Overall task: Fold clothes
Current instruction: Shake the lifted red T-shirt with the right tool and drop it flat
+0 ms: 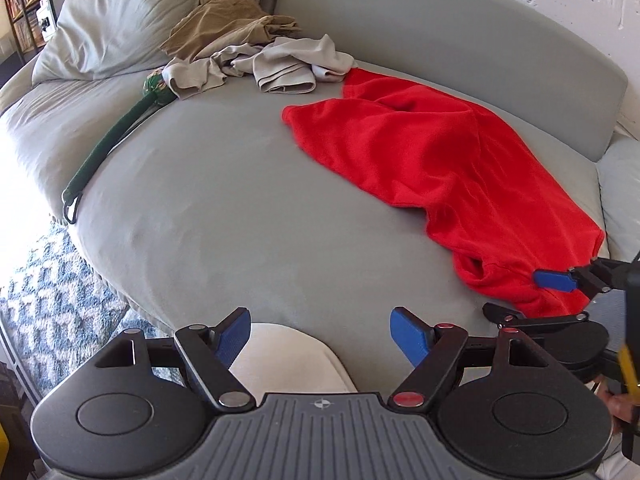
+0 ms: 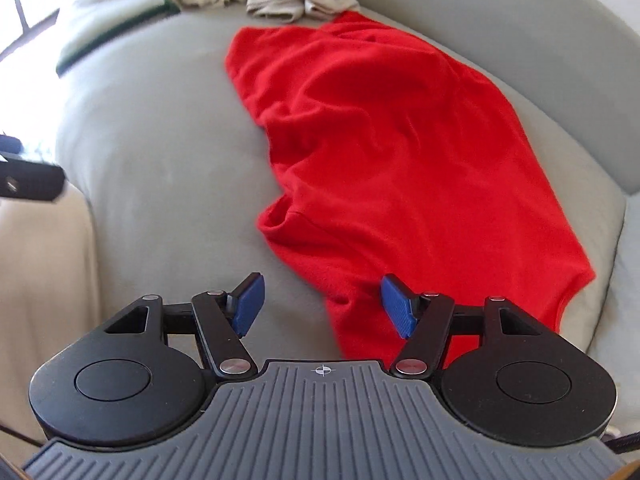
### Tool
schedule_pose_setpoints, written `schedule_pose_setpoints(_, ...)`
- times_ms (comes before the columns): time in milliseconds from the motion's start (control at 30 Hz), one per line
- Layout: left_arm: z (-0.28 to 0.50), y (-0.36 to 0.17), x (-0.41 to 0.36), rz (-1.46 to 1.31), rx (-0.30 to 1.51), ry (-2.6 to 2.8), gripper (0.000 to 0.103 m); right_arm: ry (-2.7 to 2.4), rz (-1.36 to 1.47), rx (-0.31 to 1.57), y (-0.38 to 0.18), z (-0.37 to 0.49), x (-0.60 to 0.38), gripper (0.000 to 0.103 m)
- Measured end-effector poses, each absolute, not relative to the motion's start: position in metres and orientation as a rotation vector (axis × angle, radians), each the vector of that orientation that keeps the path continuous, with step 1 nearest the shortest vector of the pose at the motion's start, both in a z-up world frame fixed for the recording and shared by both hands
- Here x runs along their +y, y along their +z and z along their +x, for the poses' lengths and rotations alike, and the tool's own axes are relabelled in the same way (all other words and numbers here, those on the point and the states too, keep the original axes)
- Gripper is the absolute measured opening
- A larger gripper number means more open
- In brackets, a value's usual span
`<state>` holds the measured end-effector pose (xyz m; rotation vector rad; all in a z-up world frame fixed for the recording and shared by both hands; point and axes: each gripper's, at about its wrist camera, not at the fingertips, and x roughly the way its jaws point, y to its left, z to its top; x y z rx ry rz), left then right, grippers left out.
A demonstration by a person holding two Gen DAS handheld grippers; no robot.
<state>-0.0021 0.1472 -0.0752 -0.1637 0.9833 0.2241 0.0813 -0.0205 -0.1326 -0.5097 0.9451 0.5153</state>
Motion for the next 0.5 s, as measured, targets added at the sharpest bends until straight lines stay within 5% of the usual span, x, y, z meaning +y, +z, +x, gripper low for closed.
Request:
schedule_pose_setpoints(100,0.0,-0.077,0.152,-0.181,0.983,0.219,0.076,0.444,-0.602,0.869,-0.142,0.091,-0.013,0.049)
schedule_pose_setpoints(133,0.0,-0.077,0.153,-0.183,0.983,0.218,0.076,0.416,-0.579,0.888,-0.142,0.099,-0.013,0.025)
schedule_pose_setpoints(167,0.0,-0.077,0.154,-0.186,0.981,0.219,0.076,0.394,-0.524,0.933,-0.139,0.109,-0.015,0.012)
schedule_pose_setpoints(300,-0.002,-0.071,0.161,-0.201,0.966,0.236,0.076,0.441,-0.156,1.016,-0.09,0.142,-0.021,0.01)
schedule_pose_setpoints(500,-0.012,-0.024,0.177,-0.236,0.833,0.277,0.076,0.701,0.538,0.602,0.128,0.148,-0.085,0.01)
